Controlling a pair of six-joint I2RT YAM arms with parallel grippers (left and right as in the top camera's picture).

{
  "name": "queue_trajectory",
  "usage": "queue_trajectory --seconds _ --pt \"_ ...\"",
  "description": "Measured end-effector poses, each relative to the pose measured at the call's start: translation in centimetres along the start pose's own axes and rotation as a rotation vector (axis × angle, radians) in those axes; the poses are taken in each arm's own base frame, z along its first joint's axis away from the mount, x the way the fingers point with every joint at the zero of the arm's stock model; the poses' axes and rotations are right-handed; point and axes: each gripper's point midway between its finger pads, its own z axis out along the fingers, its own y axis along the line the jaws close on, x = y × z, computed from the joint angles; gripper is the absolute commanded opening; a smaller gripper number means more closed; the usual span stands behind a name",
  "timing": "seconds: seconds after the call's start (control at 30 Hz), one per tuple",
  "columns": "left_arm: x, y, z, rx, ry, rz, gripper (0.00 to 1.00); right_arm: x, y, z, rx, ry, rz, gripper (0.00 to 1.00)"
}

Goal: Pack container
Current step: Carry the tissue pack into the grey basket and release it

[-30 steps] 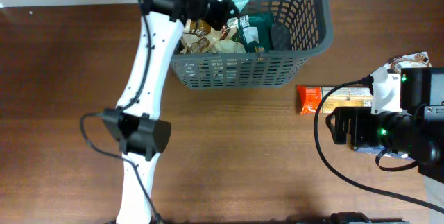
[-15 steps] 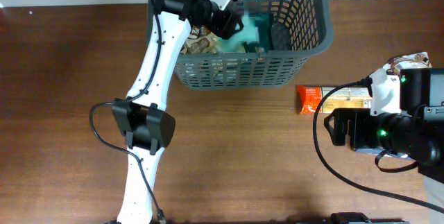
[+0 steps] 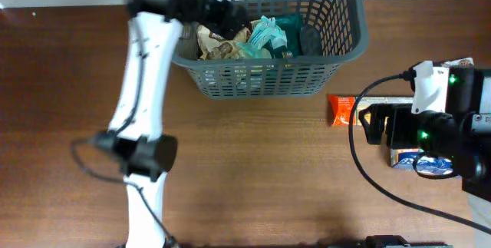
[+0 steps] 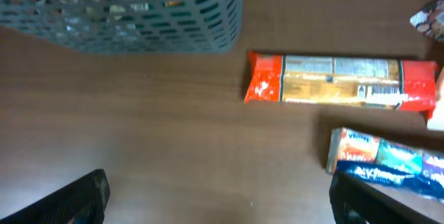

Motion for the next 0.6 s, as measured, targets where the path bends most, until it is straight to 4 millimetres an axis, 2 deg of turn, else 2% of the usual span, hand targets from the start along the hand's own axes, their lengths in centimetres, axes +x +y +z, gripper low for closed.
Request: queue_trajectory --seconds 0.07,0.17,0.27,0.33,0.4,0.6 --pt "-1.0 0.6 -4.2 -0.076 -0.053 0.009 0.99 -0.4 -0.2 0.2 0.01 -0.006 0.005 0.99" --pt "-1.5 1.8 -10.4 -0.195 -0.114 0.006 0.99 -0.6 -1.7 0.7 0.092 0.001 0.081 0.99" --pt "-0.7 3.3 -15.0 -0.296 -0.137 -0.02 0.99 -0.7 -3.6 1.0 0.203 -0.002 0.175 0.99" --pt "0.9 5.1 -17.5 -0.36 -0.125 -0.071 0.99 -0.8 -5.1 1.0 0.283 -0.012 0.257 0.99" --pt "2.1 6.4 -18.5 -0.393 -0.105 -0.113 0.99 -0.8 -5.8 0.9 0.318 -0.02 0.306 0.99" --pt "8.1 12.5 -21.1 -0.512 -0.009 -0.34 0.99 -0.6 -9.2 2.0 0.43 0.006 0.479 0.99"
